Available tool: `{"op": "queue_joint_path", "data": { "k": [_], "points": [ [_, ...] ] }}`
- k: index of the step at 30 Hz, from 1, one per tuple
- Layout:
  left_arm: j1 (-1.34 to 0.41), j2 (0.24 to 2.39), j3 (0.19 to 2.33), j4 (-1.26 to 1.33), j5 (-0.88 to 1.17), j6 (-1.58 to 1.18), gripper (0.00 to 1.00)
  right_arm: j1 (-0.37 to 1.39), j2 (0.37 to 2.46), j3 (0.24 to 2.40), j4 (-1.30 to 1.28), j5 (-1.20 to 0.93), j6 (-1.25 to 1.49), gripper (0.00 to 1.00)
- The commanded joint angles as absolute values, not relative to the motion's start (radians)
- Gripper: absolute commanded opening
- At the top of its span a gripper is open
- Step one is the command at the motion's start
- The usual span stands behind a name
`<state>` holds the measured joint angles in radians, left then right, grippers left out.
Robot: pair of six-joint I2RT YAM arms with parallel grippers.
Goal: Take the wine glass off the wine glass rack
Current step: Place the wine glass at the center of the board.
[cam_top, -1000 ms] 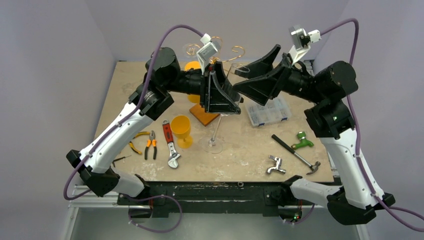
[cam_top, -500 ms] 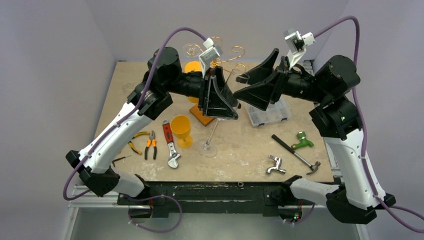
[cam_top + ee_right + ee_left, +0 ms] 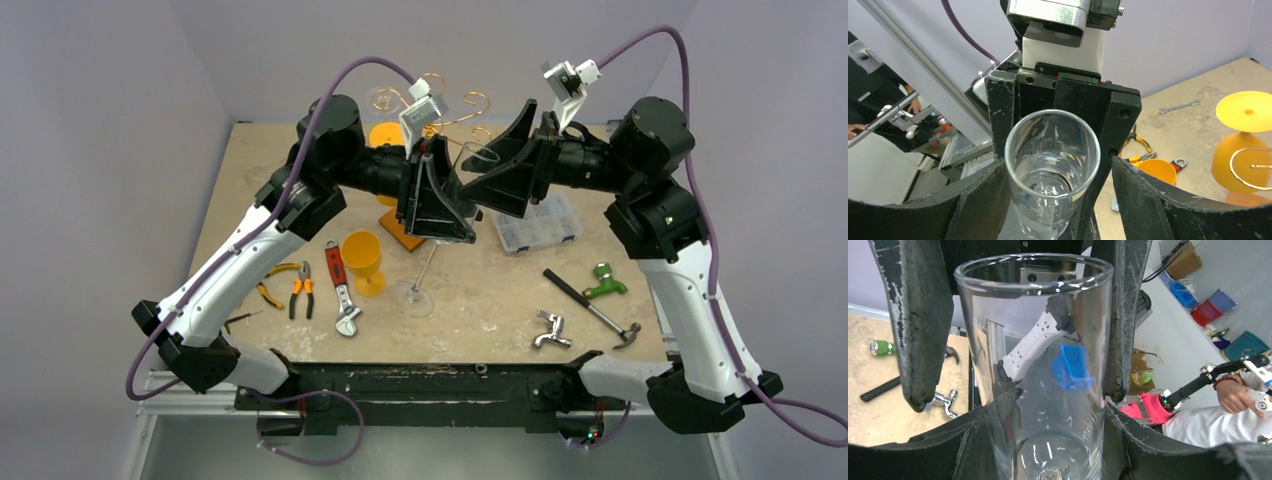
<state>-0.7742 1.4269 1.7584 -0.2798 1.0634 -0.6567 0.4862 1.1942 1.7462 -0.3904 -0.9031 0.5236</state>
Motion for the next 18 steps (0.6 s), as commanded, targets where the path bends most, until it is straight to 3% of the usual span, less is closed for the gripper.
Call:
{"op": "queue_joint_path", "data": {
  "k": [1,8,18],
  "points": [
    [-0.782,1.424,1.818,-0.275,1.061,-0.603,0.0,0.489,1.202,1.79,-0.373,-0.939,0.527,0.7],
    [-0.782,1.426,1.822,-0.346,1.047,-0.543,0.0,0.488,1.212,1.792,-0.363,-0.976,0.547,0.62],
    [-0.782,1.435,1.832,-0.383,1.038,-0.502,0.0,0.49,1.209,1.77,-0.378,-1.026,0.561,0.67]
  ]
}}
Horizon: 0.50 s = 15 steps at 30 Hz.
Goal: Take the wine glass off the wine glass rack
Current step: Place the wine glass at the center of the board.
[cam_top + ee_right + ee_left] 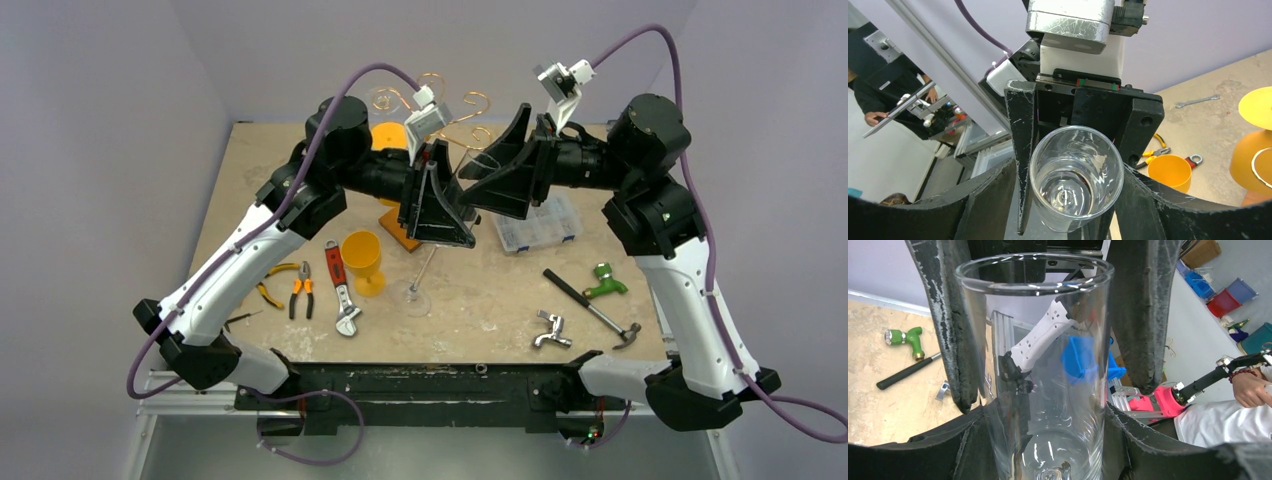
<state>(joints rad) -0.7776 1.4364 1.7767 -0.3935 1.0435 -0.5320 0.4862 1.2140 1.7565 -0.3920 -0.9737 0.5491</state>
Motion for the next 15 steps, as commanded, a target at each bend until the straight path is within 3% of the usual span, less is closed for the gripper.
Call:
{"op": "queue_joint_path", "data": {
  "k": [1,8,15],
  "points": [
    [-0.782,1.438,1.834,-0.383,1.038,-0.5,0.0,0.491,1.21,1.772,-0.384,-1.028,0.561,0.68],
    [-0.782,1.446,1.844,-0.383,1.036,-0.5,0.0,0.498,1.215,1.778,-0.431,-1.008,0.531,0.65],
    [-0.783,1.444,1.843,-0.392,1.032,-0.495,0.0,0.502,1.215,1.774,-0.439,-0.999,0.524,0.48]
  ]
}}
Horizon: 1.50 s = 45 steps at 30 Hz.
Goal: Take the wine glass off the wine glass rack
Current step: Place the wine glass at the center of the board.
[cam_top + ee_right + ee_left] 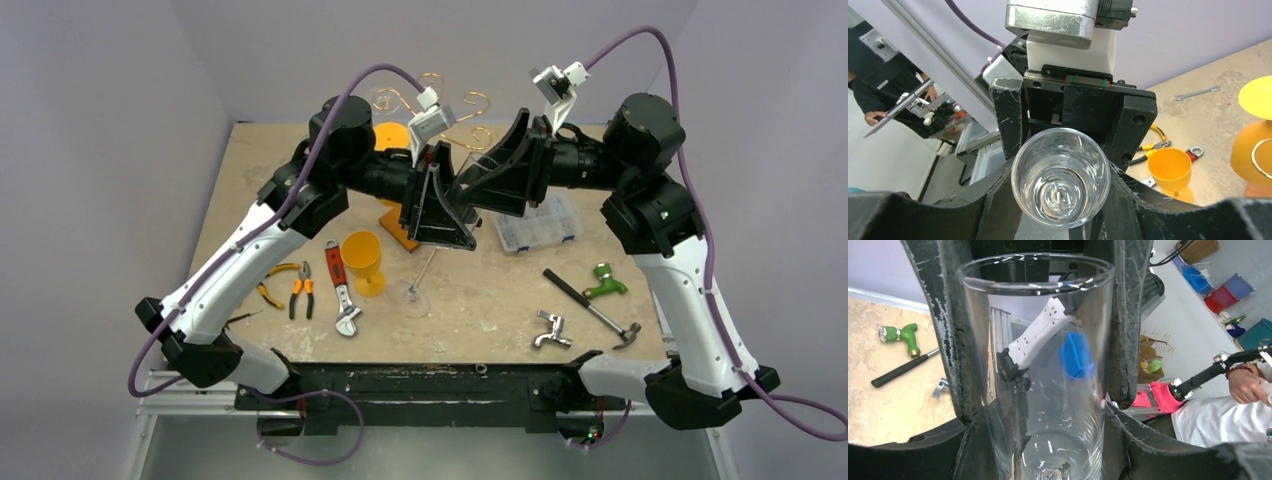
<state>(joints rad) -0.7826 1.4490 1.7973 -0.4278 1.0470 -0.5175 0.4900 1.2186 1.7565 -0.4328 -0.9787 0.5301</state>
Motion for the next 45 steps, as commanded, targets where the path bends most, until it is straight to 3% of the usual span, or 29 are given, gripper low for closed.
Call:
{"op": "queue_joint_path", "data": {
  "k": [1,9,12,17,28,36,45],
  "points": [
    [-0.782,1.444,1.843,-0.394,1.032,-0.495,0.0,0.502,1.215,1.773,-0.44,-0.999,0.523,0.42],
    [-0.782,1.438,1.839,-0.413,1.023,-0.475,0.0,0.503,1.208,1.776,-0.464,-0.984,0.502,0.13],
    [-0.781,1.437,1.838,-0.42,1.02,-0.471,0.11,0.503,1.202,1.777,-0.479,-0.976,0.489,0.0],
    [-0.781,1.437,1.838,-0.434,1.008,-0.468,0.46,0.501,1.194,1.778,-0.495,-0.971,0.476,0.0],
    [-0.78,1.428,1.837,-0.459,0.975,-0.456,0.89,0.502,1.179,1.769,-0.5,-0.972,0.459,0.0],
    [-0.78,1.424,1.833,-0.47,0.968,-0.453,0.97,0.503,1.167,1.774,-0.542,-0.944,0.421,0.0],
    [-0.779,1.372,1.822,-0.543,0.916,-0.403,1.0,0.501,1.13,1.771,-0.646,-0.836,0.305,0.0]
  ]
}}
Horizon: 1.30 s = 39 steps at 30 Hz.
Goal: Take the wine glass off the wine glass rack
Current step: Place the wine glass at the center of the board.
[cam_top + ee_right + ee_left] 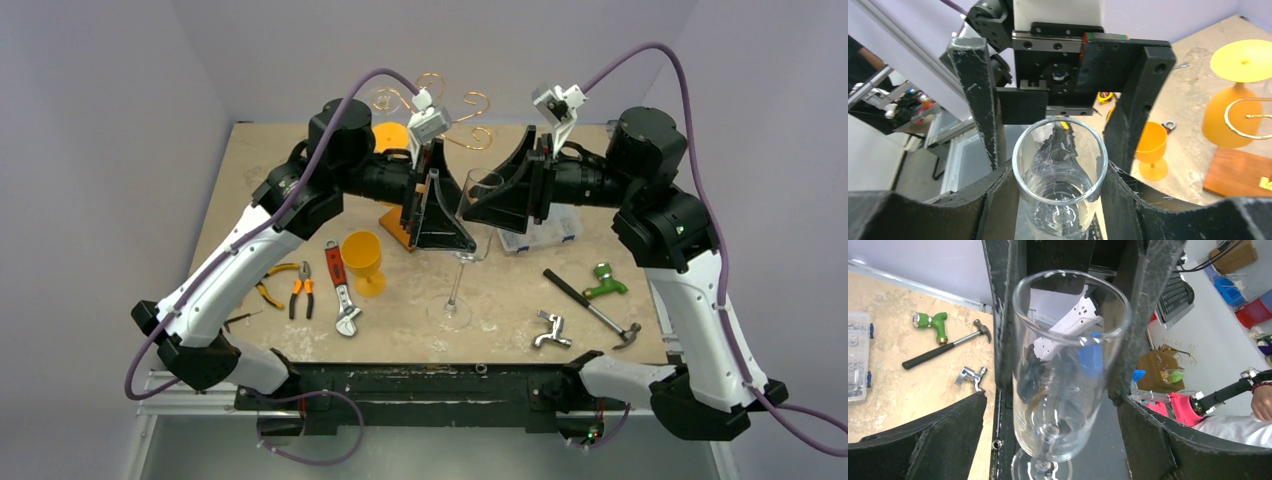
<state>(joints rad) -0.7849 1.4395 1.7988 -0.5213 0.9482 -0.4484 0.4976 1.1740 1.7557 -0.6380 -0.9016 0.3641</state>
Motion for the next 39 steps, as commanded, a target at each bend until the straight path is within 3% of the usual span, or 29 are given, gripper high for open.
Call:
{"op": "queue_joint_path", "data": {
  "k": [1,11,28,39],
  "points": [
    [-0.778,1.364,1.817,-0.548,0.908,-0.397,1.0,0.501,1.123,1.764,-0.648,-0.824,0.296,0.0],
    [-0.766,1.265,1.801,-0.604,0.735,-0.337,1.0,0.502,1.084,1.733,-0.702,-0.711,0.231,0.0],
    [-0.715,1.107,1.758,-0.833,-0.048,-0.232,1.0,0.502,1.028,1.571,-0.67,-0.431,0.189,0.0],
    [-0.499,1.013,1.64,-0.908,-0.106,-0.337,1.0,0.516,1.008,1.463,-0.584,-0.334,0.181,0.0]
  ]
}}
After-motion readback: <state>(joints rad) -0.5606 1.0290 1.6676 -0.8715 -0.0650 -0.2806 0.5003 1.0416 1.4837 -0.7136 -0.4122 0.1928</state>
